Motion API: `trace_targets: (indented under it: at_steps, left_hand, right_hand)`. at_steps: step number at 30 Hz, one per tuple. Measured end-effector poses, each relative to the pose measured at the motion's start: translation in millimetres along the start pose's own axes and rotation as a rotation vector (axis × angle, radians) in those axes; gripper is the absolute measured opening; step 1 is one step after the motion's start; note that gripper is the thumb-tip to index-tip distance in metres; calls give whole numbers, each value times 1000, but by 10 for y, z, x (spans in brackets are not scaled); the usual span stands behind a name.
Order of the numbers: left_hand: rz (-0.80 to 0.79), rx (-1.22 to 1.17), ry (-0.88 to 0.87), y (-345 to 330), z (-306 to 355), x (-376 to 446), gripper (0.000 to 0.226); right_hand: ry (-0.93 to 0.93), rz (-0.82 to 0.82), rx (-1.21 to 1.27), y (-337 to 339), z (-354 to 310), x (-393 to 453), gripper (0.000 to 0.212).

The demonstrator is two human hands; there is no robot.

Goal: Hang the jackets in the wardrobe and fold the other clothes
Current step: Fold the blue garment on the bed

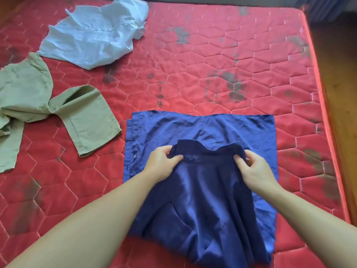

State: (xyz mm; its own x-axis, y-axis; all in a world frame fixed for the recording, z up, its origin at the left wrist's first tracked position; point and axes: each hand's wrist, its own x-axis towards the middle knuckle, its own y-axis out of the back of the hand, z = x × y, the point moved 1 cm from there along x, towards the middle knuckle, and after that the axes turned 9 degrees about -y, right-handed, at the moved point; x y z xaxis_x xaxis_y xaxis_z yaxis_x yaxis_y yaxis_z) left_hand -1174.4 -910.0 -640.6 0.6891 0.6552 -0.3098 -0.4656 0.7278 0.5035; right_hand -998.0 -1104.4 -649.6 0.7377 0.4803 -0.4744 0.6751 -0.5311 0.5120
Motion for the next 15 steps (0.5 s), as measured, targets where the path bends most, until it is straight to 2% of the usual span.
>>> trace_targets:
  at_steps: [5,8,11,13,15]
  left_hand:
    - [41,23,33,-86,-93,571,7]
    - [64,15,1,-101,-147,910,11]
    - [191,43,-14,-101,-160,1228,18]
    - [277,217,-49,-165,-189,1298,46]
    - [273,464,-219,-354,-210,1205,57]
  right_hand:
    - [76,182,-85,-142,-160,607,27]
    - [109,214,-75,-160,-320,959,23]
    - [98,261,-41,-179,-475,1289,21]
    - [73,296,-102,-223,-489,1397,34]
    - [216,315,-271,-354,-402,1343,49]
